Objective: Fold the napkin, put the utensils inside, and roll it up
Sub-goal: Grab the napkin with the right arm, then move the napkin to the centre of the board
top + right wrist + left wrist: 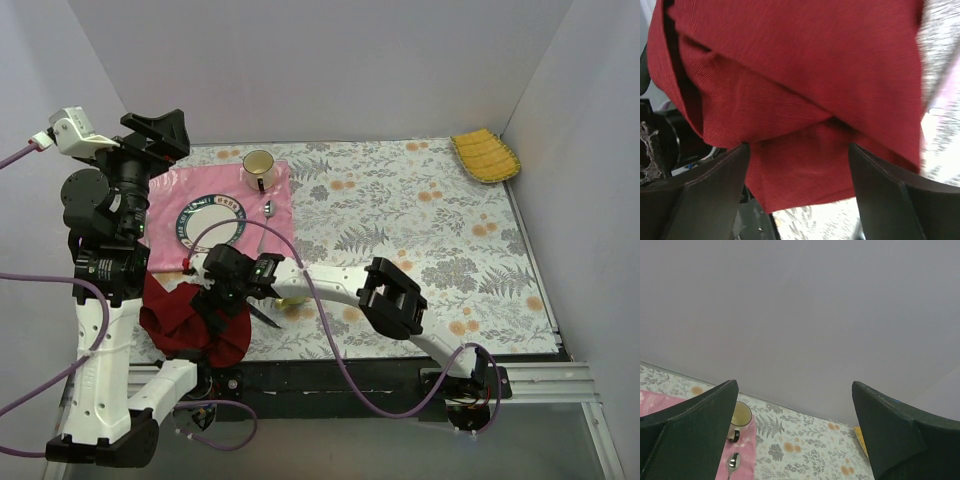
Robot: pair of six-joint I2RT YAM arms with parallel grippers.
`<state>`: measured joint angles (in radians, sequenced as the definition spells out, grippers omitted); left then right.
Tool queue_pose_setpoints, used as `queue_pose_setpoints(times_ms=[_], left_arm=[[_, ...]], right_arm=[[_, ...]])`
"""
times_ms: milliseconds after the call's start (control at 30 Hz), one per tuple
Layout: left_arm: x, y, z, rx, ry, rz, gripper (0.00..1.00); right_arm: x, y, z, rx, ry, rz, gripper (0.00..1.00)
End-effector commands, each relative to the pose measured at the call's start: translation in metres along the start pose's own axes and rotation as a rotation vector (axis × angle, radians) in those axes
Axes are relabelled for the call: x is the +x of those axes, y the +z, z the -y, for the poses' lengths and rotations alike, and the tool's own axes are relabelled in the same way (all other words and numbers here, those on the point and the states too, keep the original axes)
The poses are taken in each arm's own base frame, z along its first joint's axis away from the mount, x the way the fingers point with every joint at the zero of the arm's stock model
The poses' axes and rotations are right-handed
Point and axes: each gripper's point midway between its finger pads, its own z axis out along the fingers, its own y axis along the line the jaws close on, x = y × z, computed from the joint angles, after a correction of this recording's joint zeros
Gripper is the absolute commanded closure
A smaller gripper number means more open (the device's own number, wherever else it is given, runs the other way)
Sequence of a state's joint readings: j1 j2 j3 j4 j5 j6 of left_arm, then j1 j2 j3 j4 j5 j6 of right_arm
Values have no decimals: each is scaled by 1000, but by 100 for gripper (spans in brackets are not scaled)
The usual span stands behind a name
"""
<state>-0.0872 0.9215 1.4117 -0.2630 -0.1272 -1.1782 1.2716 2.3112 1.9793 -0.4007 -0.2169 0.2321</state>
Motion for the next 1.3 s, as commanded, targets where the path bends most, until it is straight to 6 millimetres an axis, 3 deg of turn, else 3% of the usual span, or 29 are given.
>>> queue_pose_setpoints(times_ms=[0, 67, 167, 233, 267, 300, 333, 367, 400, 433, 500, 533, 567, 600, 633, 700, 733, 833, 900, 933, 967, 1033, 1067, 1167, 1200, 1267], left_arm=[[5, -2, 2, 14, -11, -16, 2], [3, -2, 4, 19, -13, -14, 2], [2, -1, 6, 26, -18, -14, 2], [2, -1, 7, 29, -22, -17, 2], [3, -1, 7, 30, -25, -19, 2], [3, 0, 7, 31, -27, -20, 2], [3, -1, 9, 37, -33, -22, 2], [3, 0, 9, 38, -36, -24, 2], [2, 0, 10, 39, -38, -21, 2], [1, 0, 11, 40, -43, -20, 2], [-1, 0, 11, 40, -42, -15, 2], [-5, 0, 13, 41, -43, -7, 2], [-8, 0, 12, 31, -44, 2, 2], [-11, 0, 12, 26, -45, 12, 2], [-17, -1, 13, 22, -46, 25, 2], [-23, -2, 12, 8, -47, 47, 2], [-25, -1, 12, 2, -47, 52, 2], [-29, 1, 12, -3, -47, 64, 2], [-27, 3, 15, 13, -50, 58, 2], [-25, 4, 16, 21, -53, 53, 2], [-24, 5, 18, 36, -55, 51, 2], [-10, 12, 22, 68, -63, 7, 2], [-6, 14, 25, 87, -68, -4, 2], [25, 26, 35, 174, -68, -115, 2], [43, 37, 35, 192, -65, -174, 2], [70, 39, 48, 286, -71, -294, 3]], right_arm=[[-8, 7, -24, -115, -8, 34, 20], [-17, 8, -26, -132, -24, 61, 24], [-24, 10, -35, -183, -35, 77, 43], [-25, 17, -34, -192, -39, 63, 68], [-49, 8, -38, -187, -60, 112, 77], [-51, 4, -35, -161, -56, 98, 95], [-63, -2, -33, -139, -70, 122, 99], [-93, -21, -34, -107, -110, 195, 99], [-107, -35, -32, -91, -119, 233, 99], [-137, -70, -43, -94, -147, 325, 99], [-169, -114, -34, -65, -148, 439, 99], [-202, -168, -46, -72, -173, 577, 99], [-218, -198, -31, -48, -160, 639, 99], [-227, -222, -30, -54, -147, 688, 99], [-241, -269, -38, -55, -164, 772, 99], [-257, -323, -26, 4, -185, 873, 99], [-261, -365, -35, 26, -209, 942, 99], [-258, -433, -22, 169, -231, 1045, 99], [-251, -459, -3, 262, -213, 1077, 99], [-244, -483, -5, 304, -229, 1107, 99], [-232, -477, 21, 377, -192, 1075, 99], [-217, -493, 33, 440, -167, 1078, 99], [-201, -479, 58, 489, -123, 1023, 99], [-166, -468, 74, 536, -68, 962, 99], [-137, -435, 92, 546, -34, 871, 99], [-108, -426, 95, 549, 3, 836, 99]])
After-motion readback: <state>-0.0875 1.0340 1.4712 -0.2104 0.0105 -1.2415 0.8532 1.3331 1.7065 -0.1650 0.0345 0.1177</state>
